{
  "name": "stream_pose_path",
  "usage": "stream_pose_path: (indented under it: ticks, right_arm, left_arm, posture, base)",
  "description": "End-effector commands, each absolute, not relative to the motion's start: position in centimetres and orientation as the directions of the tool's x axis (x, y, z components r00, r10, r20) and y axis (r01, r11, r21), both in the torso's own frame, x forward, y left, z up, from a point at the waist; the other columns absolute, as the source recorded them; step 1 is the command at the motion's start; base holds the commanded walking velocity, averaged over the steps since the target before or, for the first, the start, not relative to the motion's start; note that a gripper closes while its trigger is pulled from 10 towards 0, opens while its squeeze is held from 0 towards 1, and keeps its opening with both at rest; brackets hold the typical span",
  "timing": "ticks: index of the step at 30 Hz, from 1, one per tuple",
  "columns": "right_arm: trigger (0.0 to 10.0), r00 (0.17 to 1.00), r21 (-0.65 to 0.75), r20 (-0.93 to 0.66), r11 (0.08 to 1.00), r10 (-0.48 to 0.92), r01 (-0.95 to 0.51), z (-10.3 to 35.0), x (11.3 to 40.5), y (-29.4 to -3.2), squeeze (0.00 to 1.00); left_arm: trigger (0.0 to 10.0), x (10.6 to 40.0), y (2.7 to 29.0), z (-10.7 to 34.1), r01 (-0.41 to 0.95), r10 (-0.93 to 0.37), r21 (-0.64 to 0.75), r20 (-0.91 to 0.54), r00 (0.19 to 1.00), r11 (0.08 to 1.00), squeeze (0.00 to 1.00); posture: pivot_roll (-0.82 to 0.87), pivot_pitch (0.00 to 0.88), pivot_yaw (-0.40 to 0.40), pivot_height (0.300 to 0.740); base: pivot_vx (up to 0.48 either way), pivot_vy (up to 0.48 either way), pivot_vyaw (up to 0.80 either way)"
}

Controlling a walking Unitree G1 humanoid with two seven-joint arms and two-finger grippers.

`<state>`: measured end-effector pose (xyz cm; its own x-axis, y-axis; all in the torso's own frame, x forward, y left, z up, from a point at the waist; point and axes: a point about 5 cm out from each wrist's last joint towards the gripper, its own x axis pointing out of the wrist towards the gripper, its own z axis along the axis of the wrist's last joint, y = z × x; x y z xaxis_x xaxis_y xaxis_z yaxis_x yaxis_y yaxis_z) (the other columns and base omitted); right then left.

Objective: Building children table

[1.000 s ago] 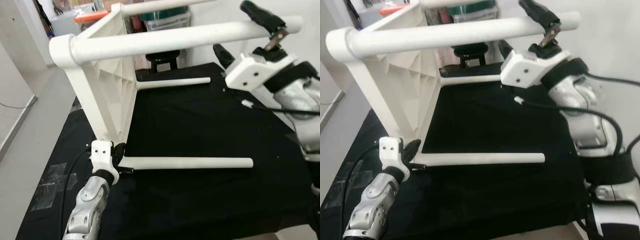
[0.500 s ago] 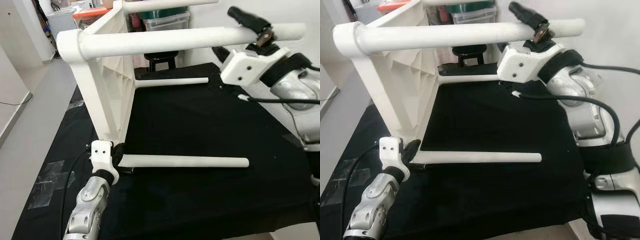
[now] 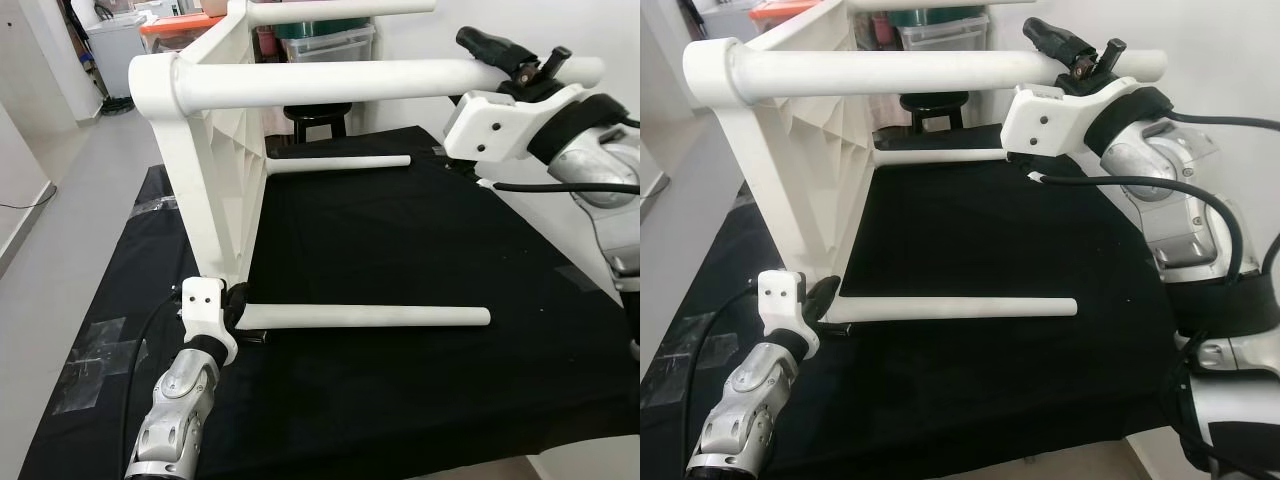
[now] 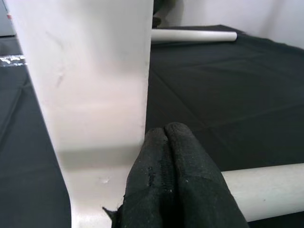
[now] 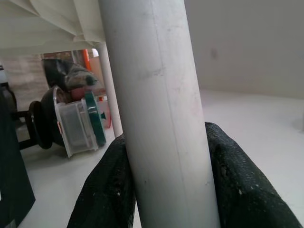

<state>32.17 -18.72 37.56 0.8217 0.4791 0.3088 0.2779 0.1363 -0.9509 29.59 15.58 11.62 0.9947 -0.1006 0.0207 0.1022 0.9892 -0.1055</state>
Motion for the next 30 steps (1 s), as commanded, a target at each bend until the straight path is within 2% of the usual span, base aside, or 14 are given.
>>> stream_pose_path:
  ticks: [1, 12, 21, 26, 28, 30]
  right_arm:
    - [0.0, 0.813, -0.952, 0.304, 0.178, 0.496, 0.248, 37.7, 32.2, -18.4, 0.0]
    - [0.0, 0.801, -0.959, 0.281, 0.19, 0.528, 0.211, 39.1, 32.1, -17.9, 0.0]
    - [0.0, 0.793, -0.959, 0.275, 0.211, 0.544, 0.187, 39.3, 31.8, -17.7, 0.0]
    - [0.0, 0.811, -0.953, 0.282, 0.246, 0.512, 0.176, 39.8, 31.4, -18.5, 0.0]
    - [0.0, 0.811, -0.953, 0.282, 0.246, 0.512, 0.176, 39.8, 31.4, -18.5, 0.0]
    - [0.0, 0.849, -0.933, 0.319, 0.296, 0.42, 0.205, 40.1, 31.5, -20.4, 0.0]
  left_arm:
    - [10.0, 29.8, 16.4, 11.7, 0.069, -0.067, -0.087, 0.023, 0.997, 0.994, 0.0]
    - [10.0, 31.2, 17.1, 11.8, 0.036, -0.034, -0.067, 0.03, 0.999, 0.997, 0.0]
    - [10.0, 33.4, 19.2, 12.0, -0.003, 0.005, -0.042, 0.033, 0.999, 0.999, 0.0]
    - [10.0, 34.9, 23.0, 13.5, -0.097, 0.097, 0.004, 0.052, 0.994, 0.995, 0.0]
    - [10.0, 34.9, 23.0, 13.5, -0.097, 0.097, 0.004, 0.052, 0.994, 0.995, 0.0]
    - [10.0, 35.4, 26.2, 16.1, -0.158, 0.157, 0.005, 0.107, 0.982, 0.987, 0.0]
  posture:
    - [-0.17, 0.0, 0.043, 0.74]
    - [-0.19, 0.0, 0.039, 0.74]
    - [-0.21, 0.0, 0.035, 0.74]
    - [-0.24, 0.0, 0.047, 0.74]
    - [-0.24, 0.0, 0.047, 0.74]
    - [-0.22, 0.0, 0.054, 0.74]
  base:
    - [0.0, 0.0, 0.0]
    - [0.0, 0.0, 0.0]
    - [0.0, 0.0, 0.0]
    - [0.0, 0.0, 0.0]
    - [0.0, 0.0, 0.0]
    - [0.0, 0.0, 0.0]
